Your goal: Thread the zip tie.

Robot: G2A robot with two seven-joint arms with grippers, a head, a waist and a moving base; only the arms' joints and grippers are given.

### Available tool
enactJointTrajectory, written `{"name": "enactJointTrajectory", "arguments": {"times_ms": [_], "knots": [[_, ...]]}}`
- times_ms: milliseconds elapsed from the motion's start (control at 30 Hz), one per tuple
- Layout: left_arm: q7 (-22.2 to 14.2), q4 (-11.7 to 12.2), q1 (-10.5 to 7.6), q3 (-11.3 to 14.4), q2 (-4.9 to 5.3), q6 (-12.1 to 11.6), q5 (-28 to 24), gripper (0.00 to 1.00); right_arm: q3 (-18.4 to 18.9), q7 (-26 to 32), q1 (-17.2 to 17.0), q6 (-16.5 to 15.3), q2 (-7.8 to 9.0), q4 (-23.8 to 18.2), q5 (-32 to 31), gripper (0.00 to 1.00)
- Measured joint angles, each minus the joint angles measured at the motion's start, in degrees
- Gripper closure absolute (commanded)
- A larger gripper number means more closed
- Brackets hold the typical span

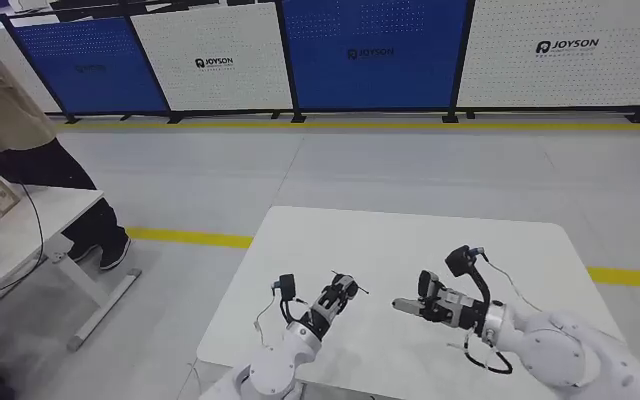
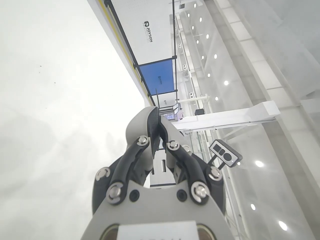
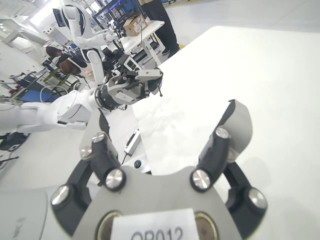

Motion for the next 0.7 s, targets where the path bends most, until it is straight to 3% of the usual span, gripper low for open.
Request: {"name": "enactJointTrajectory", "arguments": {"times_ms": [100, 200, 333, 367, 700], "knots": [[-1.2, -2.1, 1.31, -1.1, 0.25, 0.2, 1.3, 1.0, 2.4, 3.7, -1.5, 0.0, 0.16, 1.8, 4.6, 0.0], [-2.3, -3.4, 2.04, -1.9, 0.36, 1.1, 1.8, 1.0, 3.6, 8.9, -2.3, 0.0, -0.3, 2.6, 4.8, 0.0], [-6.7, -4.8, 2.22, -2.3, 0.28, 6.0, -4.2, 1.0, 3.8, 21.9, -1.2, 0.0, -2.03, 4.8, 8.7, 0.0], [-7.1, -4.9, 2.21, -2.3, 0.27, 6.2, -5.4, 1.0, 3.8, 23.7, -1.1, 0.0, -2.07, 5.0, 9.2, 0.0], [-6.5, -4.6, 2.05, -2.1, 0.14, 5.6, -4.5, 1.0, 4.0, 21.2, -1.3, 0.1, -2.05, 4.7, 8.5, 0.0]]}}
